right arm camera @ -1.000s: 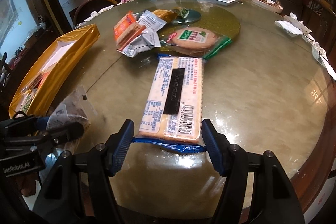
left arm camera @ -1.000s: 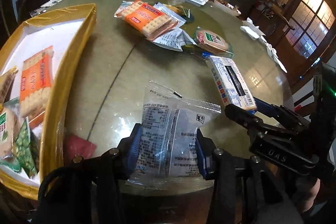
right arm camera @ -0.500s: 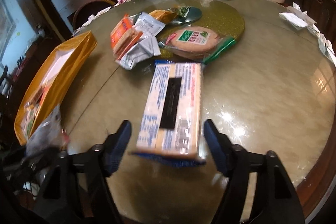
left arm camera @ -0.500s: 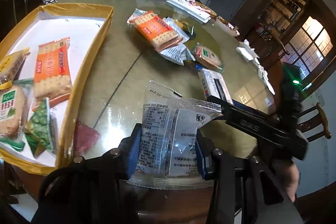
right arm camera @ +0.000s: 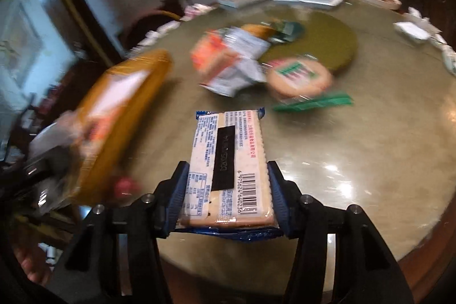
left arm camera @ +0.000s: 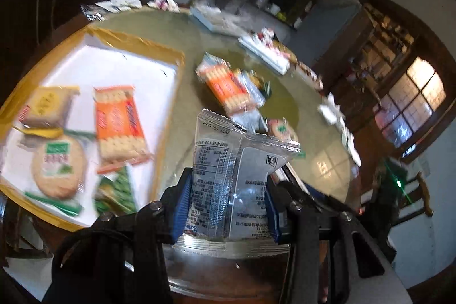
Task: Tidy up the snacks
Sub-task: 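Carry the clear bag over the tray with left tool while right tool carries the biscuit pack there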
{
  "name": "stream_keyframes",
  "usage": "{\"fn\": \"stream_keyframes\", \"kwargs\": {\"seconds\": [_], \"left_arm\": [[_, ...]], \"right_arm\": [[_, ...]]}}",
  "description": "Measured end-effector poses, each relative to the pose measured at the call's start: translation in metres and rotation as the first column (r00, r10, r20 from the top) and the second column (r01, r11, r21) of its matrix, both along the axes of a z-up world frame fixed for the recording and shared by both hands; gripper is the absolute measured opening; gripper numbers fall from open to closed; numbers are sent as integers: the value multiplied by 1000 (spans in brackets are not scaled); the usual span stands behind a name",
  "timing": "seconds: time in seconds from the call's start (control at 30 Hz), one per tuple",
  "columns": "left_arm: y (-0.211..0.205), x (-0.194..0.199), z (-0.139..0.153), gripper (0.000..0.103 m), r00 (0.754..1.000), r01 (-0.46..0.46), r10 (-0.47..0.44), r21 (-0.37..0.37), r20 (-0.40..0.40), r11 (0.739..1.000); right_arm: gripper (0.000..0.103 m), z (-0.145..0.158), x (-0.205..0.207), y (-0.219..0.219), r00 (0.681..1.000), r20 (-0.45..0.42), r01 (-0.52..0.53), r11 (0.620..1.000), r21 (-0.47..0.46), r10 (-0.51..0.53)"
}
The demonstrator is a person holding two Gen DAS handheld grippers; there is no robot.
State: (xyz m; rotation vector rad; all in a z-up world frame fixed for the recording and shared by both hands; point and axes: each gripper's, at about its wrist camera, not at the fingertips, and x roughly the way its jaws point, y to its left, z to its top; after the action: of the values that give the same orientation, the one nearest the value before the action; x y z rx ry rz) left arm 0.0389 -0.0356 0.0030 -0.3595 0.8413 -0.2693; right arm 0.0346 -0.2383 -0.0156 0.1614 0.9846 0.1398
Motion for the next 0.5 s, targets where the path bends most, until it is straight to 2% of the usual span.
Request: {"fn": "stream_keyframes", "kwargs": {"seconds": [0.1,0.2,0.3,0.5], "left_arm": [[13,2,5,45,1000,-27,27,1,2,1000],[26,1,5,45,999,-43,43,-23,8,999],[42,3,5,45,997,-72,73,-38,7,997],[72,12,17,45,992,-121,122,-29,31,992]], "right_arm": [[56,5,7,15,1000,9,-1,999,-49,2],[56,1,13,23,999,-19,-49,996,80,51],[56,1,16,40,994,-4,-107,985,134,108],[56,7,38,73,985,12,-170,977,132,170]]}}
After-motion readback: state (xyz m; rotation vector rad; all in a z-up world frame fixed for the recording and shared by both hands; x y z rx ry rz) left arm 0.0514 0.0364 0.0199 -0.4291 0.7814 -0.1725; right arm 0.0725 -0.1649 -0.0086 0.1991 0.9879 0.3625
